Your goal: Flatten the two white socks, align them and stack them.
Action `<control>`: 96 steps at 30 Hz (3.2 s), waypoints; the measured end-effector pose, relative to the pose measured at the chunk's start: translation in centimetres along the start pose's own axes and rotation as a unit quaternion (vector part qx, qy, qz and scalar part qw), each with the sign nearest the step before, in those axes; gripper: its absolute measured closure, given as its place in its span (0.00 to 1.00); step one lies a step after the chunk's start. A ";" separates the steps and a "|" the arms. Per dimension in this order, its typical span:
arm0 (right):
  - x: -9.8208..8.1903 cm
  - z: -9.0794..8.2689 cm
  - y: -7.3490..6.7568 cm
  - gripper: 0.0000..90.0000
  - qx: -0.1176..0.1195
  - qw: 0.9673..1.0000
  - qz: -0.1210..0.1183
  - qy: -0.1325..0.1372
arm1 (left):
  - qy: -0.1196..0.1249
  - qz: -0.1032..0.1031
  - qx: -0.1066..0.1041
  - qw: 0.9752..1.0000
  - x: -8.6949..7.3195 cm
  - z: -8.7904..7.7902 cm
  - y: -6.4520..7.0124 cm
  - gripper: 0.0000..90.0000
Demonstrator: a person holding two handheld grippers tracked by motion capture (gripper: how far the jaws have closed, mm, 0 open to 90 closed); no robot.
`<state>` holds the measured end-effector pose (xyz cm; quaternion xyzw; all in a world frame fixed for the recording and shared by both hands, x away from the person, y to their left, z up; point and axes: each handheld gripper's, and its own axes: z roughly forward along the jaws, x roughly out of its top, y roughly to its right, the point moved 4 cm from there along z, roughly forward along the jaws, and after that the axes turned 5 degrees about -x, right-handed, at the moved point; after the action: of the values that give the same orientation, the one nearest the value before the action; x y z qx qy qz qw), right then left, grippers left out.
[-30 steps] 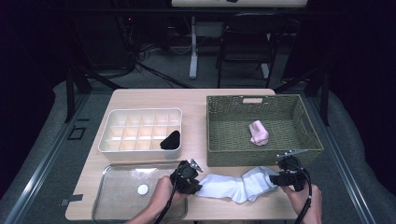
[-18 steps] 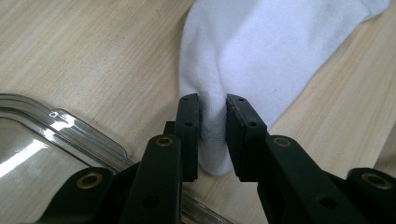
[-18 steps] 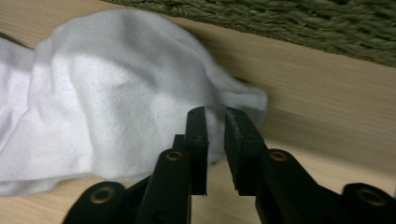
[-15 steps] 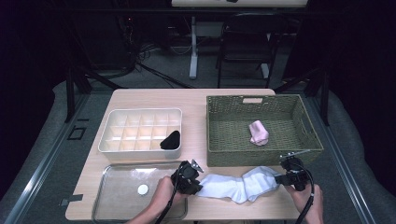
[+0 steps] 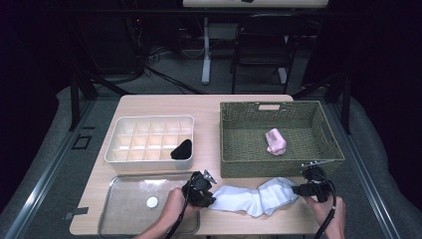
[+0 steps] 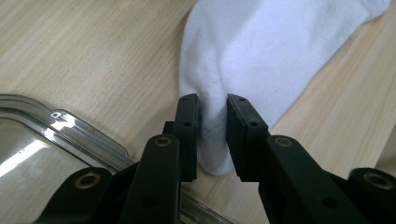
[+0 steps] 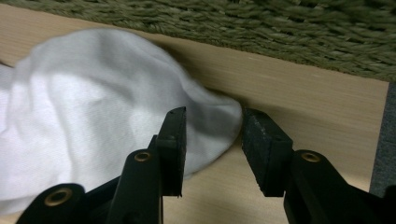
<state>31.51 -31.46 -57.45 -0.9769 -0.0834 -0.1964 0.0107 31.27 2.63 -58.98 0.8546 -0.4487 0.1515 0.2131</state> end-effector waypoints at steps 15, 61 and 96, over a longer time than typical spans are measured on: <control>-0.2 0.9 -0.1 0.97 0.000 1.000 -0.006 -0.019 | -0.004 0.002 0.001 1.000 0.0 -0.1 0.0 0.80; 1.5 -2.4 -16.9 0.82 0.218 0.959 -0.181 0.029 | 0.017 -0.001 0.007 1.000 0.5 -1.3 -0.2 0.68; 0.4 -1.8 -4.4 0.62 0.072 0.995 -0.050 0.040 | 0.058 0.001 -0.044 0.997 4.9 2.9 4.1 0.58</control>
<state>30.47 -27.20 -55.69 -0.9595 -0.1452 -0.2293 0.0749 30.74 -4.35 -58.36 0.8334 -0.4431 0.1810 0.2762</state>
